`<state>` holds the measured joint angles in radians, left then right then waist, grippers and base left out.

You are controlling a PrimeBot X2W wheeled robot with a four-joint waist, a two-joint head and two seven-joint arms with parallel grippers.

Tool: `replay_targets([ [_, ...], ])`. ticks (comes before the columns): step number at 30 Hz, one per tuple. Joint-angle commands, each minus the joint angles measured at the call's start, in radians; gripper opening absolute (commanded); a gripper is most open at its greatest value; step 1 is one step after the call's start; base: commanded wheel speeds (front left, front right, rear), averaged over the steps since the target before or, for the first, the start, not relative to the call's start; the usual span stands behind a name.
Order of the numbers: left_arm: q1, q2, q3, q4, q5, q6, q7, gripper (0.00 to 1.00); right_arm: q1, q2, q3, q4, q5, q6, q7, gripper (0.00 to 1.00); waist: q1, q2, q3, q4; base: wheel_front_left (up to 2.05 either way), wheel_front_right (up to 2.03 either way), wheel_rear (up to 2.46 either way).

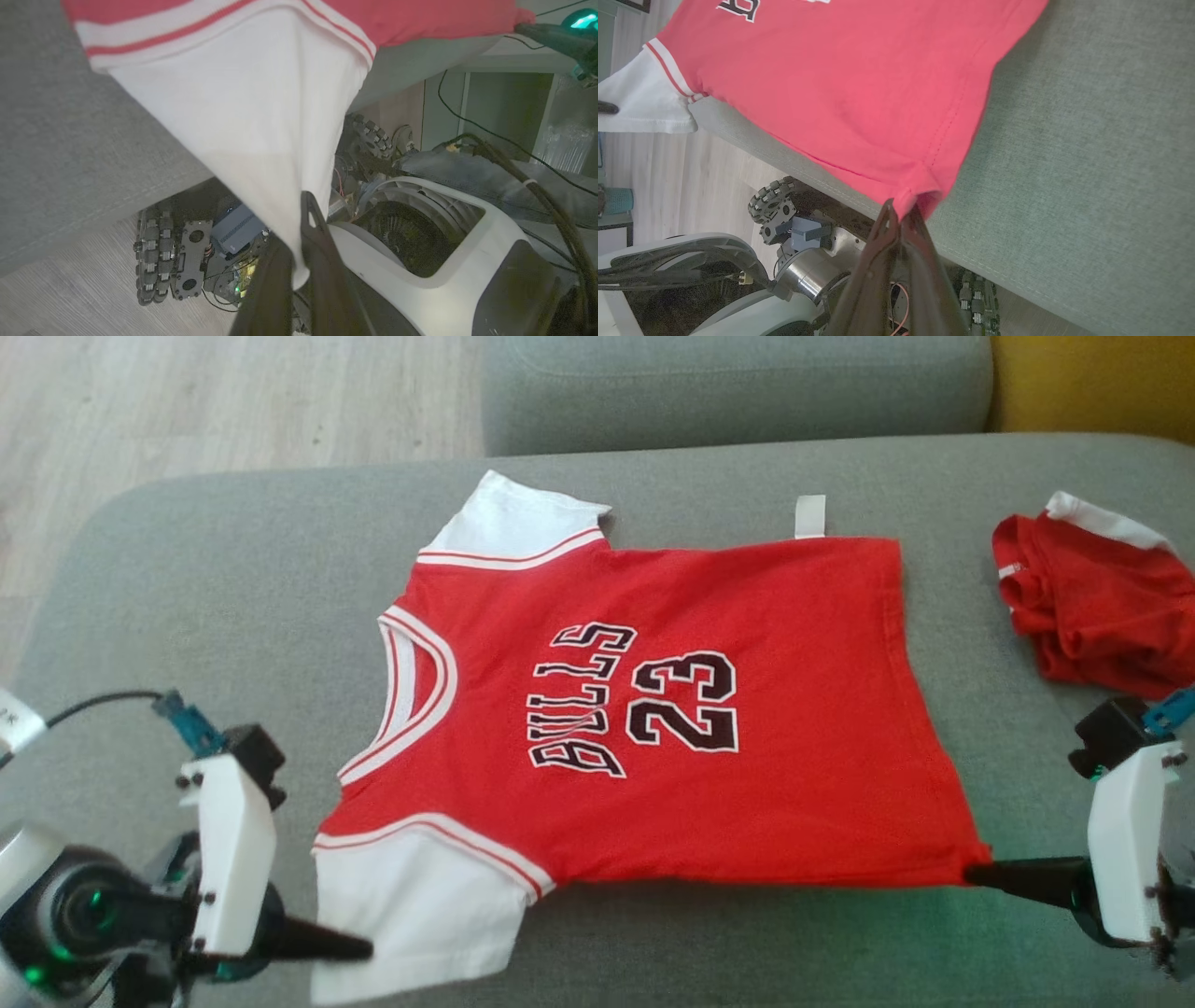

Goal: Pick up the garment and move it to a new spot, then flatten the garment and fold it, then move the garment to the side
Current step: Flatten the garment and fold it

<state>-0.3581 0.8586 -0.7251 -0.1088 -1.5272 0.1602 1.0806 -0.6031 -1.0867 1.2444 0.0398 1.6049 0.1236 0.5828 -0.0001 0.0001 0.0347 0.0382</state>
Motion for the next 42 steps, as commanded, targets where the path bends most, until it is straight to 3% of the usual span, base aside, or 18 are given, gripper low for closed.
replay_targets([
  [1, -0.048, 0.068, 0.076, -0.042, -0.011, 0.014, 0.010, 0.00, 0.000, -0.050, -0.020, -0.021, 0.009, 0.007, 0.001, 0.00, 0.0001, -0.0001, 0.009, -0.006, 0.00, 0.00, 0.00],
  [8, -0.072, 0.097, 0.107, -0.096, -0.048, 0.054, 0.045, 0.00, -0.052, -0.035, -0.034, -0.027, 0.039, 0.007, 0.030, 0.00, 0.0001, -0.0001, 0.054, -0.015, 0.00, 0.00, 0.00],
  [19, -0.279, 0.001, 0.128, 0.060, -0.053, 0.089, 0.110, 0.00, -0.217, 0.056, -0.069, 0.121, 0.198, 0.007, 0.093, 0.00, 0.0001, -0.0001, 0.149, -0.021, 0.00, 0.00, 0.00],
  [25, -0.355, -0.018, 0.113, 0.177, 0.007, 0.085, 0.107, 0.00, -0.274, 0.074, -0.020, 0.230, 0.206, 0.007, 0.120, 0.00, 0.0001, -0.0001, 0.183, -0.030, 0.00, 0.00, 0.00],
  [32, -0.380, -0.035, 0.130, 0.235, 0.024, 0.068, 0.066, 0.00, -0.304, 0.092, -0.005, 0.243, 0.227, 0.007, 0.087, 0.00, 0.0001, -0.0001, 0.214, -0.044, 0.00, 0.00, 0.00],
  [42, -0.441, -0.104, 0.111, 0.328, 0.100, 0.013, -0.017, 0.00, -0.386, 0.187, 0.006, 0.317, 0.213, 0.007, 0.039, 0.00, 0.0001, -0.0001, 0.268, -0.065, 0.00, 0.00, 0.00],
])
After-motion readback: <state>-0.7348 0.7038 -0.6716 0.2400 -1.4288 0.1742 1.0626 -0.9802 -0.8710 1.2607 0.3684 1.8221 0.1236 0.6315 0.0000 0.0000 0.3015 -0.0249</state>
